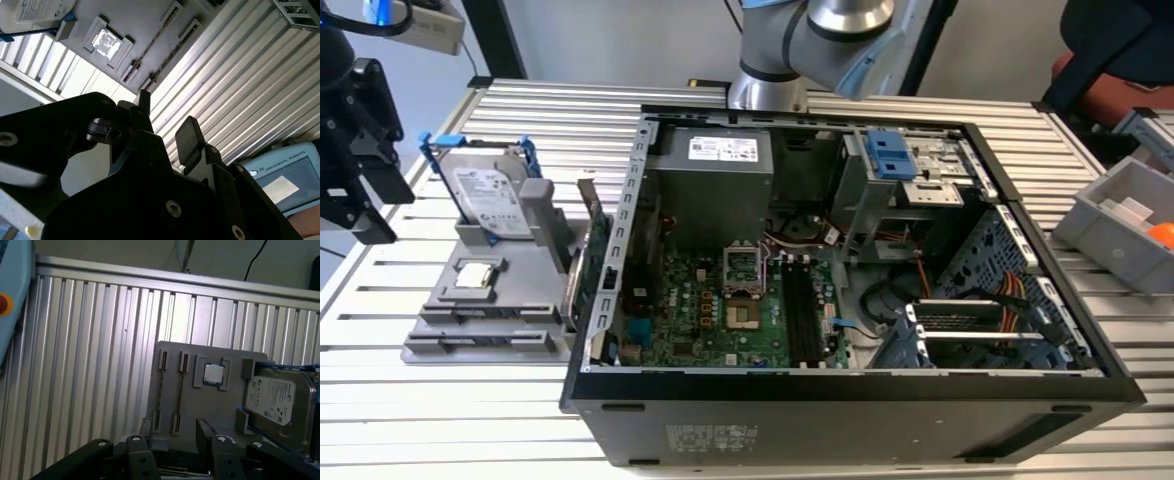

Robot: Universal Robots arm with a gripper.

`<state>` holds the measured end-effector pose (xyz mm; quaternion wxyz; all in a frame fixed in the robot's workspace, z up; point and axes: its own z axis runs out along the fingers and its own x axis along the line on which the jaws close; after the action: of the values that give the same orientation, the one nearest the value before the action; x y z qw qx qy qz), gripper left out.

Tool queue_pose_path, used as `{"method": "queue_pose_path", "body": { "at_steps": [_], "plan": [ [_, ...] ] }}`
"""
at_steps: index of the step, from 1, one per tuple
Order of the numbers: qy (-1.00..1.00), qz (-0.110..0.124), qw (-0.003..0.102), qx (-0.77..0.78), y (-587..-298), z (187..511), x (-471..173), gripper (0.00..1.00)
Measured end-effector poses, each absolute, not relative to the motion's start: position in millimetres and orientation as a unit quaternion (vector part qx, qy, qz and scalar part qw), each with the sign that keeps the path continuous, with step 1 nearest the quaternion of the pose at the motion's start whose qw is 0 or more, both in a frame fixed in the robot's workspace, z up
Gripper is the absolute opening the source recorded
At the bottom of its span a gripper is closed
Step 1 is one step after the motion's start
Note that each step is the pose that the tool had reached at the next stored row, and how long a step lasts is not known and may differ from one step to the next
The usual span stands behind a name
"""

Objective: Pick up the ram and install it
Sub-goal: 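Pick up the ram and move it above insertion slot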

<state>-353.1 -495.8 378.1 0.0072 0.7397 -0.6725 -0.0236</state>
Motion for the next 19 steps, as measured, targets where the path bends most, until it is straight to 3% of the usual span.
{"method": "queue_pose_path", "body": {
  "at_steps": [19],
  "plan": [
    [-0.686, -0.013, 0.0, 0.727, -492.4, 370.2, -353.1, 1.0]
  ]
}}
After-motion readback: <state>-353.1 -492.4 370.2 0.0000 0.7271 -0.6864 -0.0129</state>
